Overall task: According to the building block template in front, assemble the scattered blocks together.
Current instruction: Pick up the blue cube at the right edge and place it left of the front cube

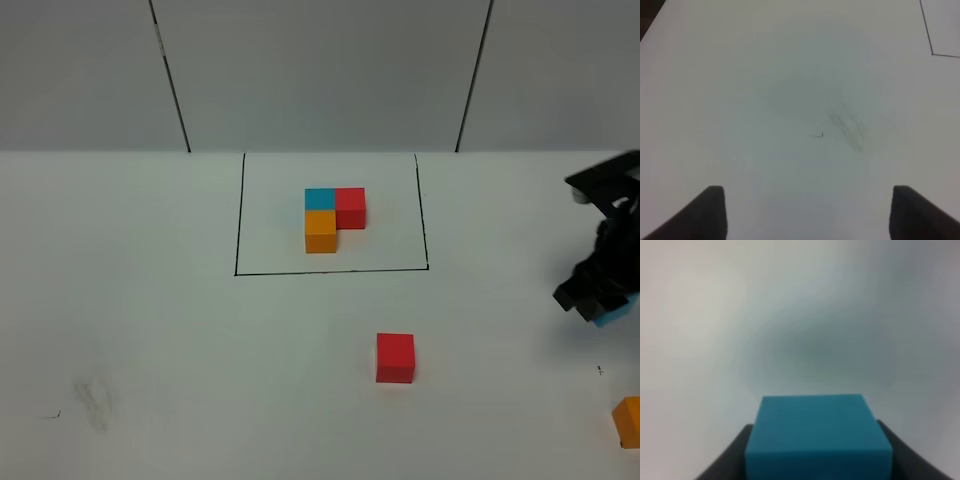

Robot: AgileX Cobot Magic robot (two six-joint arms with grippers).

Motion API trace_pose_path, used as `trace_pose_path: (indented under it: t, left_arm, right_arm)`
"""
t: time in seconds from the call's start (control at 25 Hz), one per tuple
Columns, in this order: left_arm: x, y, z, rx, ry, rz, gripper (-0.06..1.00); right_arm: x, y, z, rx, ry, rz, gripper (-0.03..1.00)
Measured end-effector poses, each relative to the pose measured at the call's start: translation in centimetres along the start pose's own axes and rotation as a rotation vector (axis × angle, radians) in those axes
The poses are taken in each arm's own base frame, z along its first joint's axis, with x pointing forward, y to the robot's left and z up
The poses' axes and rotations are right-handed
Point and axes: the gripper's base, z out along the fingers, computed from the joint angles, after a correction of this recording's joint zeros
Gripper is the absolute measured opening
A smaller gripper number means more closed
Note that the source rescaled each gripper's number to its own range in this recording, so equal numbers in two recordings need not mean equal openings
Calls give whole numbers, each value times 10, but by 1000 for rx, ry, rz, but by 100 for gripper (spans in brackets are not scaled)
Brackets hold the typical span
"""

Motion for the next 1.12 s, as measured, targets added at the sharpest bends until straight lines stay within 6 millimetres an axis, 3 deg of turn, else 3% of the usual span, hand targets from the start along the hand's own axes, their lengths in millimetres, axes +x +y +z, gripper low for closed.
trace_pose_path:
  t: [0.2,0.36,0.44,0.68,1.12]
  left_arm:
    - [0,0,0,0,0,0,50]
    - [0,0,0,0,0,0,50]
    - [0,0,0,0,0,-1,50]
    - [0,0,0,0,0,-1,50]
    - [0,0,0,0,0,-1,50]
  right_arm:
    - [-49,78,-49,24,-103,-486,22]
    - [-73,141,-68,32,-218,-752,22]
    - [-80,163,-70,39,-268,-850,22]
    - [-95,207,-46,17,-260,-1059,22]
    - [-123,229,18,-125,-140,-1149,22]
